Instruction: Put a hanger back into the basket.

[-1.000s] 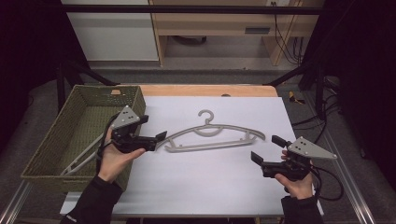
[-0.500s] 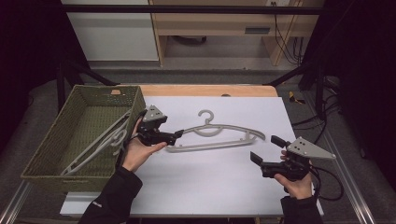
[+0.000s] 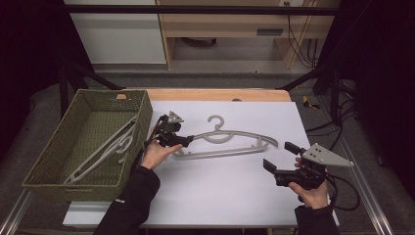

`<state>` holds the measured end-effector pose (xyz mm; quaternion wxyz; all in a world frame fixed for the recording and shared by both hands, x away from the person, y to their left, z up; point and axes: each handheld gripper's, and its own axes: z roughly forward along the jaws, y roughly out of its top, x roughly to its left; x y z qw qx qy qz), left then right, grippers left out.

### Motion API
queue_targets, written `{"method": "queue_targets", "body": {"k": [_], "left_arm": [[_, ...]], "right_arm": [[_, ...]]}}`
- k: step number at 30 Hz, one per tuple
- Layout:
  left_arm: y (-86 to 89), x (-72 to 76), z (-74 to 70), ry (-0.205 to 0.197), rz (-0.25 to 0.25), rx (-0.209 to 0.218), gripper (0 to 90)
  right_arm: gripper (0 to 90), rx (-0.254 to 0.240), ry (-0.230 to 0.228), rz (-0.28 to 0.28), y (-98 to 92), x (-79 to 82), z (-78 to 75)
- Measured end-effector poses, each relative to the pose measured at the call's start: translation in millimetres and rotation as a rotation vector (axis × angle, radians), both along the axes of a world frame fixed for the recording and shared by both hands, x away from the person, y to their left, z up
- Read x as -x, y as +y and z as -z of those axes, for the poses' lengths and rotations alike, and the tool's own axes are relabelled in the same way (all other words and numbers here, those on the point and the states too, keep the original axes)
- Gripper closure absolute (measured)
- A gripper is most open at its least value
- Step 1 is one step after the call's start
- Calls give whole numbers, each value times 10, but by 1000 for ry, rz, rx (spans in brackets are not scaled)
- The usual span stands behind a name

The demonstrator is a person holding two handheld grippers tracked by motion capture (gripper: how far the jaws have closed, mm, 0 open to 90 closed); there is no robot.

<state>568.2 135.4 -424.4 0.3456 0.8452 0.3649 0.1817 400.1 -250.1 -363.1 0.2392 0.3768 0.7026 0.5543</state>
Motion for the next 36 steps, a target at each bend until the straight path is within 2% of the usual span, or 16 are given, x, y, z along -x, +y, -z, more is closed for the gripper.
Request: {"method": "queue_targets", "body": {"k": [1,4,6,10,12,15,16,19,23,27,30,31,33,36], "left_arm": [[-11,-19,35,1,0,-19,348],[-33,-72,126,20,1,-34,388],[-56,-102,187,35,1,-59,433],[-68,-156,276,53,-10,-76,478],[-64,-173,306,70,-7,-77,530],[-64,-186,344,103,0,-101,619],[-64,-186,351,113,5,-105,646],[-75,-179,359,107,-14,-144,711],[-98,-149,346,107,0,-187,727],[-116,-98,316,140,22,-221,751],[-137,6,300,153,41,-246,786],[-140,50,298,154,46,-248,809],[-122,121,295,162,12,-231,820],[-52,239,312,180,-10,-186,821]], "right_arm": [[52,2,0,-4,0,-1,2],[52,-1,8,-1,0,-15,15],[52,1,10,-1,0,-18,21],[53,-6,7,-4,-3,-9,9],[53,-4,2,-6,-10,-7,3],[53,-6,5,-3,-10,-5,2],[53,-5,4,-3,-10,-6,3],[53,-5,4,-7,-7,-7,5],[53,-2,3,-8,-4,-4,5],[53,-1,0,-7,-8,1,-1],[53,-4,0,-3,-15,6,-4],[53,-5,1,0,-16,5,-3],[53,-3,0,0,-17,7,-3],[53,-6,-2,0,-12,14,-8]]}}
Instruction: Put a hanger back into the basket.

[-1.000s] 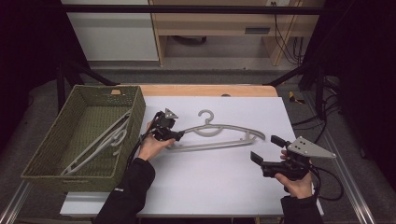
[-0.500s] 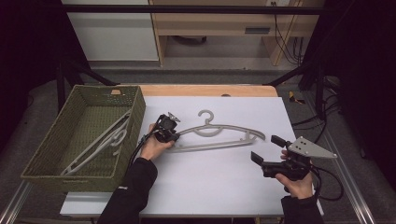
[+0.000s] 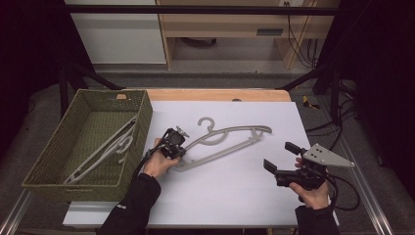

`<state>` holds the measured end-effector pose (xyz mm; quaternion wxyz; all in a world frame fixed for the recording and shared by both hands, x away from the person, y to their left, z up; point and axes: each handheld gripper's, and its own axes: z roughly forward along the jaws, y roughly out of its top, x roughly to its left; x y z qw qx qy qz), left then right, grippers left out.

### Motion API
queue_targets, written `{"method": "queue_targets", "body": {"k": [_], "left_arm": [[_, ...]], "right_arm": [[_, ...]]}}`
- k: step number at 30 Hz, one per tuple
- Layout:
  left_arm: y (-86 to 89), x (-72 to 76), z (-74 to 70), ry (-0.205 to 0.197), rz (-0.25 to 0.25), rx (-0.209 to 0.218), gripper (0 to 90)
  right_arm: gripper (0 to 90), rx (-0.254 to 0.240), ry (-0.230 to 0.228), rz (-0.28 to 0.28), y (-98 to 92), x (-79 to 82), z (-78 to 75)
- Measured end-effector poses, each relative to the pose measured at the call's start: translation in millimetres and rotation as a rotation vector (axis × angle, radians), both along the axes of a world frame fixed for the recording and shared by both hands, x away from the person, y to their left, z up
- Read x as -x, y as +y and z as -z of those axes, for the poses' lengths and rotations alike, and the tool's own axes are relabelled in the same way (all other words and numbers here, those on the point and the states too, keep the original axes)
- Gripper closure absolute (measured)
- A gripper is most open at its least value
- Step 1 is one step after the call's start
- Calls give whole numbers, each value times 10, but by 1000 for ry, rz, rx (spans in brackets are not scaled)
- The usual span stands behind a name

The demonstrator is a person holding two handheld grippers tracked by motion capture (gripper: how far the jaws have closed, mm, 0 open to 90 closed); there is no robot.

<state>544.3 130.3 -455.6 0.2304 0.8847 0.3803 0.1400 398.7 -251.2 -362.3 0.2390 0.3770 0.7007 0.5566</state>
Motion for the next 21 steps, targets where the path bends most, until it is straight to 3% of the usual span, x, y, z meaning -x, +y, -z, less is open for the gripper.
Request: {"method": "queue_targets", "body": {"k": [5,6,8,9,11,14,21], "left_arm": [[26,140,-12,10,-21,-3,813],[20,140,-22,-11,-14,-4,793],[8,108,-47,-39,-23,24,639],[2,80,-53,-35,-10,46,638],[-32,21,-50,-41,-1,32,605],[-83,-72,-21,-45,20,15,620],[-206,-221,-16,30,47,-7,730]], "right_arm": [[53,4,1,0,4,1,-1],[53,1,6,-3,8,2,-1],[53,8,1,-2,20,-3,3],[52,9,2,-4,23,-2,0],[53,8,2,-5,25,-1,-1],[53,10,2,-4,20,-6,4],[52,8,3,-7,12,-4,1]]}}
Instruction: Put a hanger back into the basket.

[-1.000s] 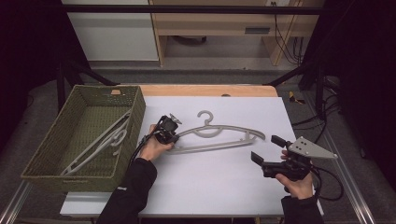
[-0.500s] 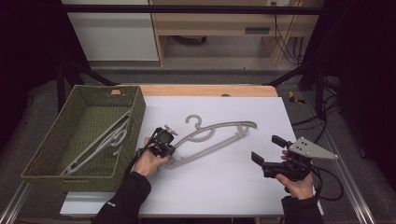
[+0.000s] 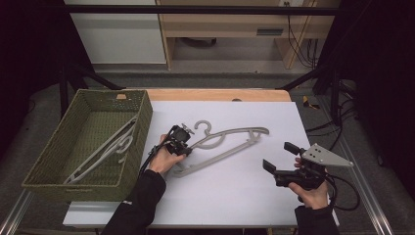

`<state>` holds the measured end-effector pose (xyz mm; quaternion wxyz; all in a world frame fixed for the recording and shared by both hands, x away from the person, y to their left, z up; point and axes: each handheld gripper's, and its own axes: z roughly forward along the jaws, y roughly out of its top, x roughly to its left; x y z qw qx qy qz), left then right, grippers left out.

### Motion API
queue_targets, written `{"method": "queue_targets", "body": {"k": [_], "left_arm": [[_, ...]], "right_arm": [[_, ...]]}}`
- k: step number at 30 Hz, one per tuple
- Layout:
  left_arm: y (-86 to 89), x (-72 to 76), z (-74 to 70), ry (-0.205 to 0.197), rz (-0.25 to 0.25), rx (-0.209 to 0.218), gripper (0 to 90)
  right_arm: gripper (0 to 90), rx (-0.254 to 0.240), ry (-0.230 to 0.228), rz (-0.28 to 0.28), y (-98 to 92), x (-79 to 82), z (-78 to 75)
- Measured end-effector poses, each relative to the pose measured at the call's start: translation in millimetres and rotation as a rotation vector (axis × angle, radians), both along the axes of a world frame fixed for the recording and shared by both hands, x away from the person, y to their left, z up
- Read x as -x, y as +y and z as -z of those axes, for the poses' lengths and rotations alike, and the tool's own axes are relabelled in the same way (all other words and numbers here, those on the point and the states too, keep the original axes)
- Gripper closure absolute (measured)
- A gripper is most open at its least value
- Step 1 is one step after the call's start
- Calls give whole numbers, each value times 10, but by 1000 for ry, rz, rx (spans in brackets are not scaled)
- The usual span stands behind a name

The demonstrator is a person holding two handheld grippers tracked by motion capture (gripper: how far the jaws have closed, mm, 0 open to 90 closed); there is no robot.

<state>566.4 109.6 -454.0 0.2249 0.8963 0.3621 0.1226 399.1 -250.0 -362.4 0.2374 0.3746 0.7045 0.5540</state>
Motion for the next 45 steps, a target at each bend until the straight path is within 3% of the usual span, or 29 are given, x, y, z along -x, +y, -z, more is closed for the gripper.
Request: {"method": "queue_targets", "body": {"k": [10,18,25,29,33,36,45], "left_arm": [[-76,-73,-38,81,-14,-48,782],[-89,-63,-38,80,-9,-51,818],[-43,34,-30,25,-5,-20,826],[-8,125,-124,-30,15,-6,827],[39,200,-261,-74,5,26,827],[69,291,-399,-117,-12,26,828],[133,605,-938,-229,-20,34,827]], "right_arm": [[52,-5,-3,-5,2,3,-13],[51,-4,0,-2,-5,5,-15],[51,-9,0,1,-23,4,-13],[51,-7,4,0,-28,3,-8],[51,-7,1,1,-16,10,-16],[51,-8,1,5,-34,13,-18],[51,-13,-5,12,-64,27,-30]]}}
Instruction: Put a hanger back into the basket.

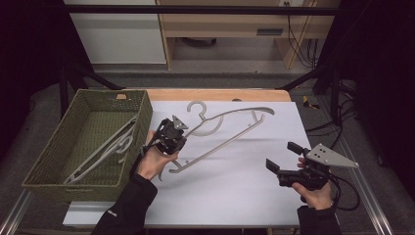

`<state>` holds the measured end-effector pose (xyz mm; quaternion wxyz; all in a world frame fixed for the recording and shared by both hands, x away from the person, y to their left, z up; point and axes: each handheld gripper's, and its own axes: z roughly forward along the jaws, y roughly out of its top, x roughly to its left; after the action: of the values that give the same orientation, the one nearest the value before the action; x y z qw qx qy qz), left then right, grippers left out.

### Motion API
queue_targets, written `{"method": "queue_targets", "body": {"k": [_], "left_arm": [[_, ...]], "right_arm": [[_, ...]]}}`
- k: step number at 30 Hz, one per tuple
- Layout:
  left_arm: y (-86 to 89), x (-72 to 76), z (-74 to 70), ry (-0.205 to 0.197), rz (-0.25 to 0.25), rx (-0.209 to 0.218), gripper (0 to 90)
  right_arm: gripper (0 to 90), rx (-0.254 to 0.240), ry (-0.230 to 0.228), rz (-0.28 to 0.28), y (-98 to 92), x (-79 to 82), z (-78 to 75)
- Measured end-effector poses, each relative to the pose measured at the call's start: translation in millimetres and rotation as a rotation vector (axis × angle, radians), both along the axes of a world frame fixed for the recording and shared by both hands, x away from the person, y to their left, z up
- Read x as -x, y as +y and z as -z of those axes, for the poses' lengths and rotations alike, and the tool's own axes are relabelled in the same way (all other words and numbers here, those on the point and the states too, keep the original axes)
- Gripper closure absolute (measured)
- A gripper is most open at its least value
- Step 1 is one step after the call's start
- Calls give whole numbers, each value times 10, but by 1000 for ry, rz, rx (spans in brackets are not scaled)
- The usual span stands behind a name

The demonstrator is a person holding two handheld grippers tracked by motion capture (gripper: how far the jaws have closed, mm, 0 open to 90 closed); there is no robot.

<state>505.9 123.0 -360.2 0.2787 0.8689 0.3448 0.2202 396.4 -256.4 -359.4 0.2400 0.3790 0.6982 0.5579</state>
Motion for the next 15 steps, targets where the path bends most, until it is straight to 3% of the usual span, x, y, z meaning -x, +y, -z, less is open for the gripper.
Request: {"method": "queue_targets", "body": {"k": [3,15], "left_arm": [[21,103,-176,-54,-1,7,827],[358,474,-692,-150,-4,-3,827]], "right_arm": [[51,-2,-2,3,-12,2,-1],[52,-4,1,9,-14,-3,8]]}}
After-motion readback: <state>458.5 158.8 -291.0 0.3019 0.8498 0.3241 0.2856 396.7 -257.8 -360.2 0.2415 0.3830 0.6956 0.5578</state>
